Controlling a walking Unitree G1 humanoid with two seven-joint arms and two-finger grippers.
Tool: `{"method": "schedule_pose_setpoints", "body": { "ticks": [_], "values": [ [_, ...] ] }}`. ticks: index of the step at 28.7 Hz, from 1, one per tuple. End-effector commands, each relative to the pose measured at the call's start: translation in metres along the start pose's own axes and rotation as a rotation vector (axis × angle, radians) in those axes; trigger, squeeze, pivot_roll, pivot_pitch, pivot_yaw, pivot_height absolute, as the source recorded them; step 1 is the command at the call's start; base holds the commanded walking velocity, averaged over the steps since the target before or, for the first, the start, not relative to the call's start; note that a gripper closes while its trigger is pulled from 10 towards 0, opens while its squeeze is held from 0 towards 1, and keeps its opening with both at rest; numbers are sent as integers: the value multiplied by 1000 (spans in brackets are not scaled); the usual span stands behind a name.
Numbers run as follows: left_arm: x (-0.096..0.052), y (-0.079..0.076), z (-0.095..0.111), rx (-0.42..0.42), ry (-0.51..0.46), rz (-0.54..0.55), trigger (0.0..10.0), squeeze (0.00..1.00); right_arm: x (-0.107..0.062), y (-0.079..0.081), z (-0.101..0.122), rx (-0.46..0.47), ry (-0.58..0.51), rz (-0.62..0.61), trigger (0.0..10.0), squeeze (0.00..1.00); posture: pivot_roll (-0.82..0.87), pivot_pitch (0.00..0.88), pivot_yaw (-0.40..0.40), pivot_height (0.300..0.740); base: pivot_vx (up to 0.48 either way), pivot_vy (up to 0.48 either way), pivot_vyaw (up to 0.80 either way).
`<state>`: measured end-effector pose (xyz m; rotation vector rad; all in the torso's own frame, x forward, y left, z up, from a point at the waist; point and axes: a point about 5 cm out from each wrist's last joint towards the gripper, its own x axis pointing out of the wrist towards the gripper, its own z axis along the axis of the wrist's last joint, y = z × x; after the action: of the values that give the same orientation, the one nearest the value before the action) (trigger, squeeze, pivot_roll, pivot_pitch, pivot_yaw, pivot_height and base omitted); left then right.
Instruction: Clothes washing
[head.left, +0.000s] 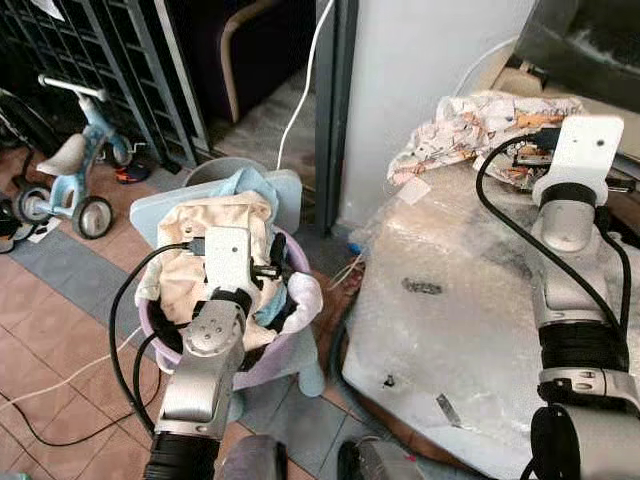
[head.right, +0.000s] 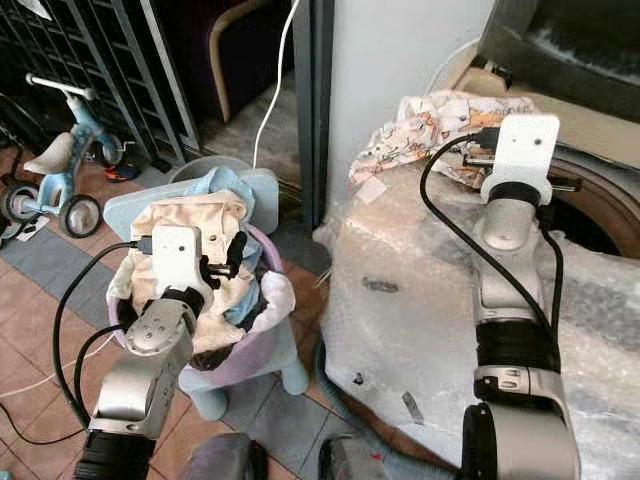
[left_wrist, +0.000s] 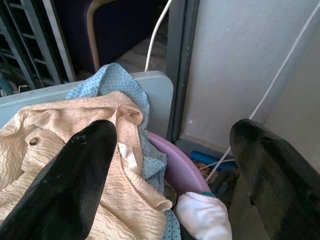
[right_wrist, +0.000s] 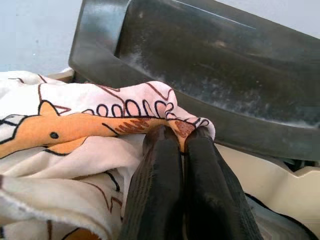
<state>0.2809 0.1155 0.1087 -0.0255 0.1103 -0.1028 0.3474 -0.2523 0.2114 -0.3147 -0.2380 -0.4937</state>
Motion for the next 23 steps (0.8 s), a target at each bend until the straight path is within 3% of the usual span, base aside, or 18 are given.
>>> {"method": "schedule_pose_setpoints", "body": {
  "ticks": [1, 7, 10, 12, 13, 14, 16, 20, 23],
  "values": [
    [0, -2, 0, -5, 1, -4, 10000, 0, 3, -9, -4, -11, 20, -45, 10000, 0, 8, 98, 21, 740, 0, 0, -800],
    [1, -1, -1, -8, 3, -4, 10000, 0, 4, -3, -5, -31, 34, 23, 10000, 0, 3, 100, 19, 740, 0, 0, -267],
    [1, -2, -1, -13, 5, -3, 10000, 0, 4, 6, -16, -58, 106, 96, 10000, 0, 2, 102, 18, 740, 0, 0, 0],
    [1, -2, -2, -13, 6, -3, 10000, 0, 0, 12, -33, -40, 219, 187, 10000, 16, 3, 102, 17, 740, 0, 0, 0],
    [1, -2, -1, -13, 7, -3, 10000, 0, -1, 11, -36, -1, 243, 187, 10000, 1000, 3, 103, 17, 740, 0, 0, 0],
    [1, -2, -1, -12, 7, -2, 10000, 0, 0, 10, -33, 47, 226, 179, 10000, 1000, 5, 104, 17, 740, 0, 0, 0],
    [1, -2, -2, -11, 7, -1, 10000, 0, 1, 9, -30, 58, 203, 181, 10000, 1000, 5, 104, 17, 740, 0, 0, 0],
    [0, 1, -3, -14, 13, 12, 10000, 0, 7, 9, -1, 125, 26, 204, 10000, 1000, 1, 106, 21, 740, 0, 0, 0],
    [0, 1, -3, -15, 13, 12, 10000, 0, 8, 8, 8, 142, -24, 208, 10000, 1000, 1, 108, 22, 740, 0, 0, 0]
  ]
}}
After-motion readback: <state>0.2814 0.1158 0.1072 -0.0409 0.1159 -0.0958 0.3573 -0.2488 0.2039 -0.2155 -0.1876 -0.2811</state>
